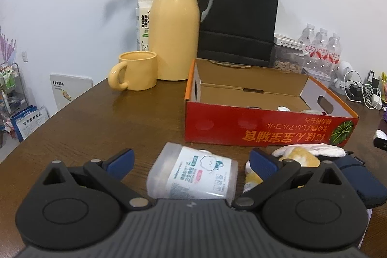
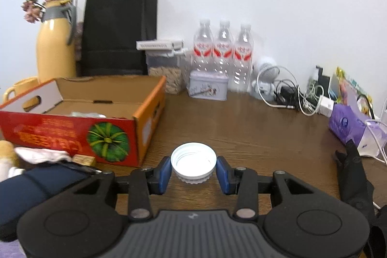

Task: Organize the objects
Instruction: 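Grasp the white wet-wipes pack with the left tool while the right tool holds the cap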

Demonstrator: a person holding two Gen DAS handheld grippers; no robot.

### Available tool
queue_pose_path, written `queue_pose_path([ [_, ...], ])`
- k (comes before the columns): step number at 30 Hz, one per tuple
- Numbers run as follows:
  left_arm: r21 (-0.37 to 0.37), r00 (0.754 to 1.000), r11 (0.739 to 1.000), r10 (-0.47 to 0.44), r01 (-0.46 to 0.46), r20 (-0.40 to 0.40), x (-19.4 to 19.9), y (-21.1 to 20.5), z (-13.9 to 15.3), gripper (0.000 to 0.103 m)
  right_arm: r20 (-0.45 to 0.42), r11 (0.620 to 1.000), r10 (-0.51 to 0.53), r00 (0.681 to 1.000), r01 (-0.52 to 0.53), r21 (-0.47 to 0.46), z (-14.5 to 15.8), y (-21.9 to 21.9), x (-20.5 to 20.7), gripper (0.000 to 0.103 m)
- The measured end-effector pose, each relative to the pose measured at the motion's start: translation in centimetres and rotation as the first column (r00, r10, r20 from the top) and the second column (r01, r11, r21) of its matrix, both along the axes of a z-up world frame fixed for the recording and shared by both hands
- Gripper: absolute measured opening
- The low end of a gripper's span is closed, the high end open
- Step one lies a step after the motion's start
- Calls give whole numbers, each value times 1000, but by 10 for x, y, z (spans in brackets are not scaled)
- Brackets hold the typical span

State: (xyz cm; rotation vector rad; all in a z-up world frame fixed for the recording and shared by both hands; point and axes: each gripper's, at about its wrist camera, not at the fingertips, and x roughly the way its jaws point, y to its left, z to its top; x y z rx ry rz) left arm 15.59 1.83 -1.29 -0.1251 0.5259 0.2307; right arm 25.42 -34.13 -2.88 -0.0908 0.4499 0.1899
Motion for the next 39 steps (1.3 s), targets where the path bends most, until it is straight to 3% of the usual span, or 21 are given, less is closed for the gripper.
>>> queue_pose_path([
  [16, -10, 999, 1000, -15, 14, -31, -18, 11, -5, 103, 105, 996, 85, 991, -87, 11, 8, 29, -82, 39],
  [25, 19, 994, 998, -59, 61, -95, -14, 5, -17, 103, 96, 997, 83, 992, -84, -1, 4, 37, -84, 39],
  [39, 78, 987, 994, -68, 80, -147, 31, 6, -33, 103, 89, 996, 85, 992, -87, 24, 4, 33, -82, 39],
])
